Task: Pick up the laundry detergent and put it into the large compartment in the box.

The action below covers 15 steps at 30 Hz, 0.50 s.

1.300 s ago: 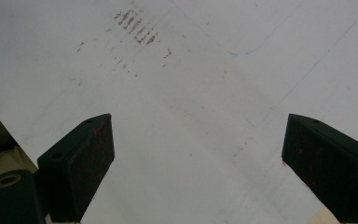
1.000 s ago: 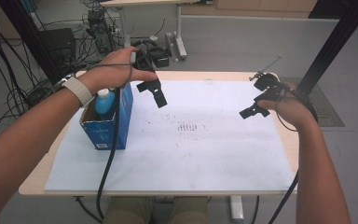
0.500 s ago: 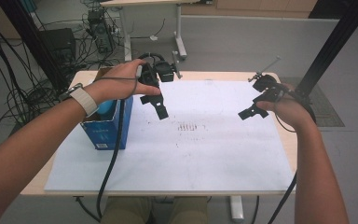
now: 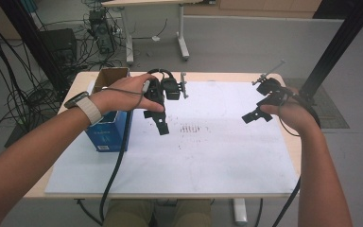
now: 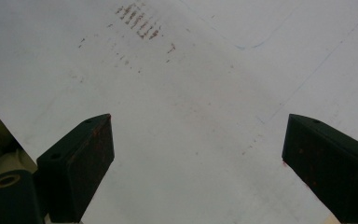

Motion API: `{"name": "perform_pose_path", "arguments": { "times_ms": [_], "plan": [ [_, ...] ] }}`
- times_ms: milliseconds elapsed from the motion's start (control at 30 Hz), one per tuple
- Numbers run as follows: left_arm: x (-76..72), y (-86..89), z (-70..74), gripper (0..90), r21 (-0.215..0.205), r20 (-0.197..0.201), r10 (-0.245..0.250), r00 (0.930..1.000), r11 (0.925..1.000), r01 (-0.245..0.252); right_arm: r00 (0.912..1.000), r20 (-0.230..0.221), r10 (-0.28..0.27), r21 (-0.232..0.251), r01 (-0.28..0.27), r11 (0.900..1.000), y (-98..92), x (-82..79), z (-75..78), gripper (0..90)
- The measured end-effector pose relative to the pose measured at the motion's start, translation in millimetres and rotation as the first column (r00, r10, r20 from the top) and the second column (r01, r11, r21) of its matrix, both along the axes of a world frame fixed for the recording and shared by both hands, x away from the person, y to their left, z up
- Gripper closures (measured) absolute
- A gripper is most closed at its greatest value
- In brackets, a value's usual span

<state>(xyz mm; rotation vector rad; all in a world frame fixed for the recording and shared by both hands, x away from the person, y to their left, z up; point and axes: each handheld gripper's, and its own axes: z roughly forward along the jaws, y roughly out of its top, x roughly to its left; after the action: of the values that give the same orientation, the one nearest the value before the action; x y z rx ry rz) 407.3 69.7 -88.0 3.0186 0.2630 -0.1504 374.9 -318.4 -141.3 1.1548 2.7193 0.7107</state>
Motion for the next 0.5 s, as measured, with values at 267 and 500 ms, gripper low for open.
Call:
{"name": "perform_pose_path", "arguments": {
  "times_ms": [267,500],
  "plan": [
    [-4.9,-6.0,-4.6,8.6,0.01,0.009,-0.015,0.9999,0.9998,0.015,1.0,0.006,0.003,0.0,-0.003,1.0,1.7,-2.0,-0.7,8.2],
    [-8.3,-5.3,-4.1,8.6,0.012,0.019,-0.008,0.9998,0.9999,0.008,1.0,0.004,-0.004,-0.002,0.004,1.0,0.2,-6.9,0.5,8.2]
  ]
}}
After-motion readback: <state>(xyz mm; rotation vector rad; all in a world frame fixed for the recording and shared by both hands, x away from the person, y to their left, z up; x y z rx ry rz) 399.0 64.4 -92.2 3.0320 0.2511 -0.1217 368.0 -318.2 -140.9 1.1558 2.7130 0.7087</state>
